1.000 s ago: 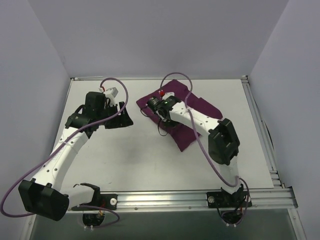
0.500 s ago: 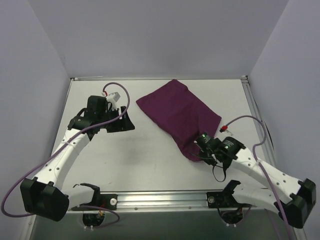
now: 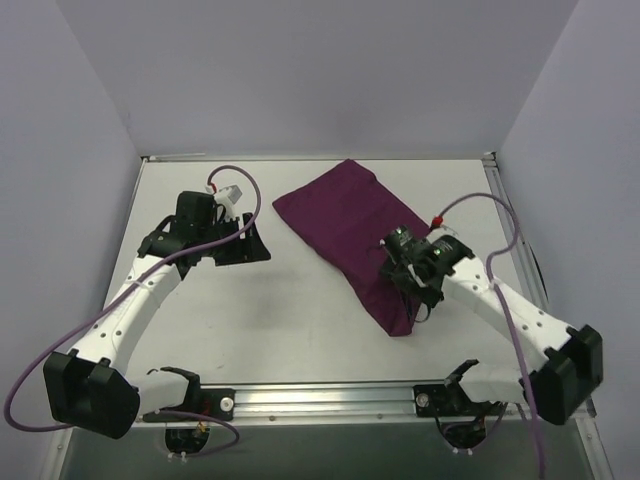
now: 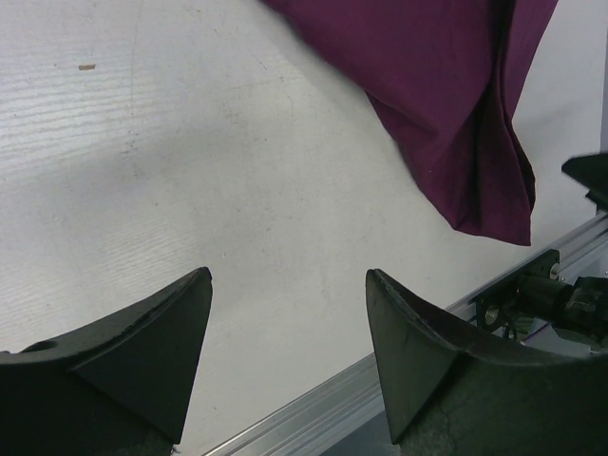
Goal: Open and lay out the surgical kit
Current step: Open the surgical kit at the center of the board.
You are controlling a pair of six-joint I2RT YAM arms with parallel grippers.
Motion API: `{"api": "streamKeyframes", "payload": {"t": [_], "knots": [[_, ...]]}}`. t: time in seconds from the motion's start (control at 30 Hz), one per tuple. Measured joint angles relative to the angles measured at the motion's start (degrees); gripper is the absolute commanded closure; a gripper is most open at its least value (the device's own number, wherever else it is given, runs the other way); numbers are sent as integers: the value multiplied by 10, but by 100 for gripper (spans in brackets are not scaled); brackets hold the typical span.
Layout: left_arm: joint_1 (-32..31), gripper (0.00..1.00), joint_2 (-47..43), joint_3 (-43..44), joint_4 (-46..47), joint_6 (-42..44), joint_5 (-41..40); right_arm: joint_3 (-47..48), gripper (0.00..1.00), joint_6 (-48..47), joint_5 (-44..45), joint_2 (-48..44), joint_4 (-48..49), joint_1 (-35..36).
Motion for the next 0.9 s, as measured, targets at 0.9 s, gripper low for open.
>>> {"api": "streamKeyframes", "payload": {"t": [0.9], "knots": [[4,25,74,68,-9,-5,-4,318,33,-478,-59,402,158,-206]]}}
